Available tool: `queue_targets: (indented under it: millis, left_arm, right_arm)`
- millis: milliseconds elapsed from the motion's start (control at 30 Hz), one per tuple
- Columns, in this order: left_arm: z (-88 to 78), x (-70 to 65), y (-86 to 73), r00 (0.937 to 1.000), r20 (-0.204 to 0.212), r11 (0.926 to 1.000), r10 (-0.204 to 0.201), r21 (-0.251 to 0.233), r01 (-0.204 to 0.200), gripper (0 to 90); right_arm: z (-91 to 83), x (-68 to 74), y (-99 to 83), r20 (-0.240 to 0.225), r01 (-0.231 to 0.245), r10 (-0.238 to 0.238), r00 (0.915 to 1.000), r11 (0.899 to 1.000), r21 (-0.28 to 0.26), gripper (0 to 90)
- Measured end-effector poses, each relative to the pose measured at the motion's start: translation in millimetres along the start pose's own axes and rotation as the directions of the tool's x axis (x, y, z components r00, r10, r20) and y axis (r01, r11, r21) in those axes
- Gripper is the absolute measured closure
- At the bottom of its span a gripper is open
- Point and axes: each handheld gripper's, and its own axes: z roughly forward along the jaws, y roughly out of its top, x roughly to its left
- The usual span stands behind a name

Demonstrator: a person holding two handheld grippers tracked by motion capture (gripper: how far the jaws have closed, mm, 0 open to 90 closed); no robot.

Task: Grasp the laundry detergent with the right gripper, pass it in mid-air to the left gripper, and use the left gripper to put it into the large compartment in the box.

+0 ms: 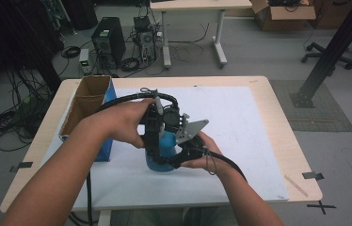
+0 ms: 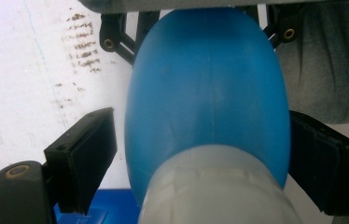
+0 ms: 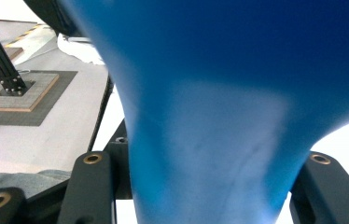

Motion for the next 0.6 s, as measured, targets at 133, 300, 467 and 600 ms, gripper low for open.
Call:
queue_targets:
  millis: [133,300,467,600]
  left_arm:
    - [0.5,0.0,-0.2,1.0,-0.004,1.0,-0.002,0.001,0.002,16.0]
    - [0.3,0.0,-0.3,1.0,-0.002,1.0,0.0,-0.003,0.0,18.7]
    - [1.0,0.5,1.7,1.0,0.0,1.0,0.006,0.004,-0.006,20.1]
    - [1.3,-0.1,2.9,0.9999,-0.003,0.9999,0.01,-0.002,-0.01,21.7]
  right_arm:
    - [-0.4,-0.2,0.3,0.002,-0.002,0.002,1.0,1.0,-0.001,45.9]
    - [-1.4,-0.4,-0.1,0.006,-0.007,0.007,1.0,1.0,-0.001,45.8]
    - [-1.6,0.4,-0.1,0.005,-0.016,0.016,0.9999,1.0,-0.001,45.8]
    - [-1.6,0.3,0.0,0.01,-0.009,0.009,0.9999,1.0,0.0,45.8]
